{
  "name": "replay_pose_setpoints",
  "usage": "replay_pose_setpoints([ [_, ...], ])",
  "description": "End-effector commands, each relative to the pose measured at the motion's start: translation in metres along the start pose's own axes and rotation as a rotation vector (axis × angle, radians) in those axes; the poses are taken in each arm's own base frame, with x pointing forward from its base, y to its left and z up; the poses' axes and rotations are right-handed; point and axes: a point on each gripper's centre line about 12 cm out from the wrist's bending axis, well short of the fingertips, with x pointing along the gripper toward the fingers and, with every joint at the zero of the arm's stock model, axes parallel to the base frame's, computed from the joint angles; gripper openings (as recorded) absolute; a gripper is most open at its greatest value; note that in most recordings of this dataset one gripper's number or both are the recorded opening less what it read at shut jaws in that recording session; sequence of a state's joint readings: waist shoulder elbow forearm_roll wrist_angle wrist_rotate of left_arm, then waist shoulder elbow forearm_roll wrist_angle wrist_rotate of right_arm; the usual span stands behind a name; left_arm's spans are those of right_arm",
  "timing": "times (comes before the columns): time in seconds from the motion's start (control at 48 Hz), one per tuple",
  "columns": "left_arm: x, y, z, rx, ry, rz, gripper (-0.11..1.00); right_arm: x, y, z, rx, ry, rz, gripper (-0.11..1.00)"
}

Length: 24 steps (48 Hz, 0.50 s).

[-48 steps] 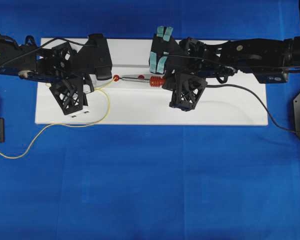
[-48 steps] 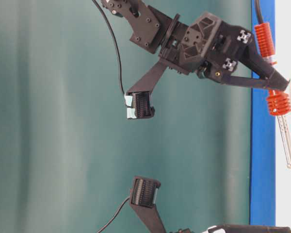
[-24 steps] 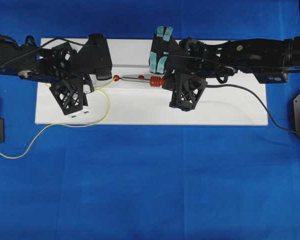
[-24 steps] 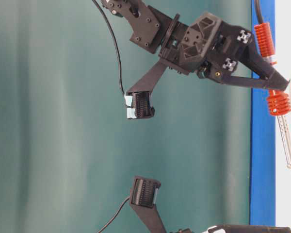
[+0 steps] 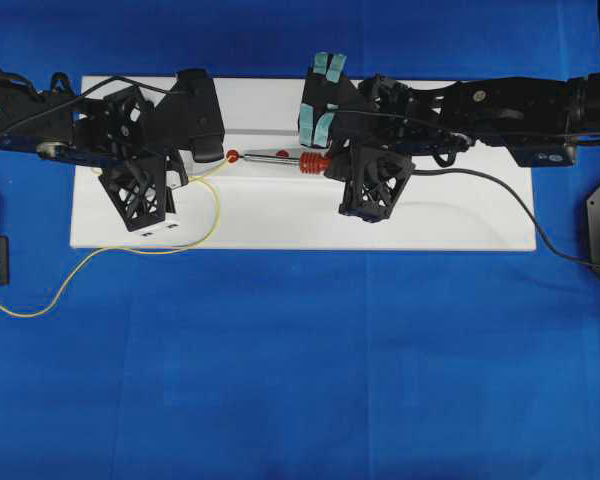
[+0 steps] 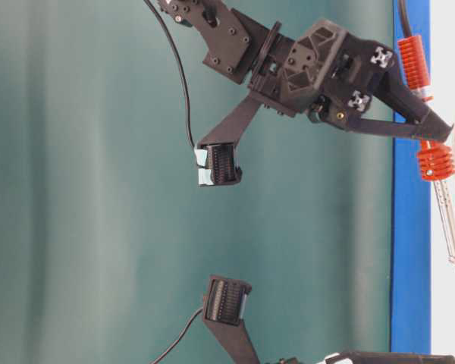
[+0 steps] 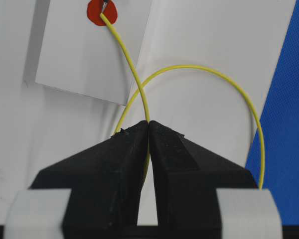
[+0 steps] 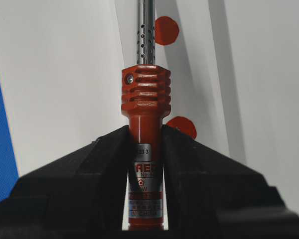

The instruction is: Touch the tip of the soldering iron to the tip of the solder at the mark.

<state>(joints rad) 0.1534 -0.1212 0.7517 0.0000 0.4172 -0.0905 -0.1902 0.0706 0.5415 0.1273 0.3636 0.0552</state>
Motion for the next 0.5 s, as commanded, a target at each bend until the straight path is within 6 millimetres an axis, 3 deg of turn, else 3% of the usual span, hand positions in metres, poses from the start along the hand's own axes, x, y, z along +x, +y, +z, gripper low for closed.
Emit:
replay_pose_setpoints([
  [0.0, -0.01, -0.001, 0.006, 0.0, -0.035, -0.003, 0.02, -0.007, 0.002, 0.013, 0.0, -0.041, 0.005, 0.06],
  [0.479, -0.064, -0.005, 0.001, 0.008, -0.106, -0.018, 0.02, -0.008, 0.003, 0.013, -0.003, -0.042, 0.007, 0.06],
])
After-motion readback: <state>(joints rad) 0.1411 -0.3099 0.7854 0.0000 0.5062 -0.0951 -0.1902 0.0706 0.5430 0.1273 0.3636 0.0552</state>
